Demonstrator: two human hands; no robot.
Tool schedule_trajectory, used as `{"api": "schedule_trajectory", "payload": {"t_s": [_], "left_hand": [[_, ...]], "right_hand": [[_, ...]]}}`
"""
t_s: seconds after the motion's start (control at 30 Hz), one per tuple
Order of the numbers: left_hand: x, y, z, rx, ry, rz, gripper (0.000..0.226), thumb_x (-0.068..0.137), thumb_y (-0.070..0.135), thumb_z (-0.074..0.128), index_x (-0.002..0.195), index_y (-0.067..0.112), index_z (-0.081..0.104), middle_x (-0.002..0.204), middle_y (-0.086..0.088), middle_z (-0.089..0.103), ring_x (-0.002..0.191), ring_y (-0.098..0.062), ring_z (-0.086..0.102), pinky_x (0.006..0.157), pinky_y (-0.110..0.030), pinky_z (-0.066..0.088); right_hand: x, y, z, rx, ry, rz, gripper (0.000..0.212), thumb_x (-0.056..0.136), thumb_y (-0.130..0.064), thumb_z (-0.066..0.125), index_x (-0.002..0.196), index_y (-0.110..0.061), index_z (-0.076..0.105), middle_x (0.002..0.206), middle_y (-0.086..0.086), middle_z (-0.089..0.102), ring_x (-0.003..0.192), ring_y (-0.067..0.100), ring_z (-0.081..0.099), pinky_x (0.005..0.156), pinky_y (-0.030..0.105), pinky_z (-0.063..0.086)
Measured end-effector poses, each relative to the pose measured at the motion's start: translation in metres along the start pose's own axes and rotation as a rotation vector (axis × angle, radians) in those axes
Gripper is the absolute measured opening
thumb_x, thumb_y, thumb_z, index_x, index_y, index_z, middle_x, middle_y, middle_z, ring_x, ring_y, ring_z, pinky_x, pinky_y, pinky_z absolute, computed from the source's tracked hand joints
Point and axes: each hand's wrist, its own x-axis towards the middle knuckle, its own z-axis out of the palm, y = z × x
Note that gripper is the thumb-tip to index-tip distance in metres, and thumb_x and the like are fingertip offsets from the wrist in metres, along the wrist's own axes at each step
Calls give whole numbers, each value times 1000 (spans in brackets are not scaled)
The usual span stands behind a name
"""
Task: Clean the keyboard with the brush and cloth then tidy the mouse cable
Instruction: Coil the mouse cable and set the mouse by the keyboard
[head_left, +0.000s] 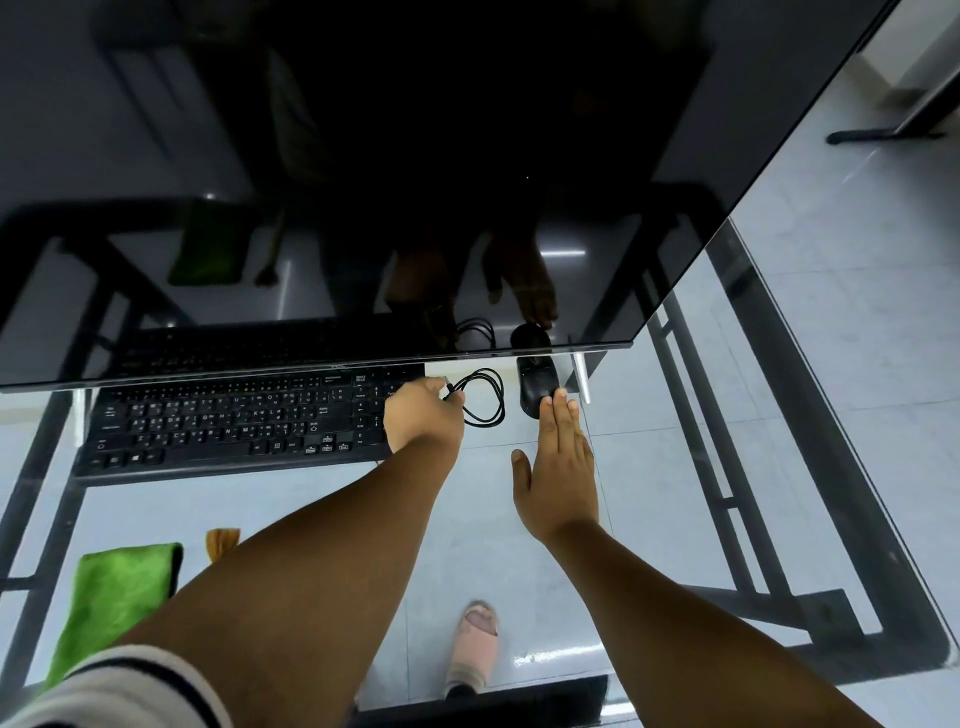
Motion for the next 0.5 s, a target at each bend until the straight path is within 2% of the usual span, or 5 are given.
{"api": "schedule_trajectory", "payload": {"t_s": [0.07,0.23,0.37,0.43,0.5], "left_hand": [[-4,-3,-2,-54,19,32,29,89,25,64,117,18,68,119,0,69,107,-19,64,85,-22,44],[-10,-18,-16,-109,55,162,26,90,19,57,113,20,70,113,1,69,101,-18,65,87,-21,46],[-14,-47,-46,-109,62,261,29,90,15,55,115,19,69,114,0,68,98,-20,67,92,-36,53],[-18,-65,-68,-53,79,309,31,91,13,55,118,18,68,117,0,68,100,-19,66,94,-30,51],[-20,-85,-90,-13,90,316,32,91,13,54,121,18,67,118,0,66,101,-18,65,90,-22,46]], "right_hand": [[-2,-2,-2,12,12,7,68,99,-33,40,155,-13,8,164,2,1,150,17,-5,122,38,15],[-11,-16,-6,35,63,-4,67,95,-32,44,154,-15,15,163,2,12,150,18,12,117,41,24],[-19,-41,-4,75,68,-82,66,94,-30,45,153,-15,19,162,2,16,149,18,15,116,44,27],[-24,-59,-1,94,61,-118,66,95,-29,46,154,-16,20,163,0,15,149,18,14,115,45,28],[-28,-78,2,110,67,-146,66,94,-29,47,153,-17,21,163,0,15,150,17,13,116,44,27]]}}
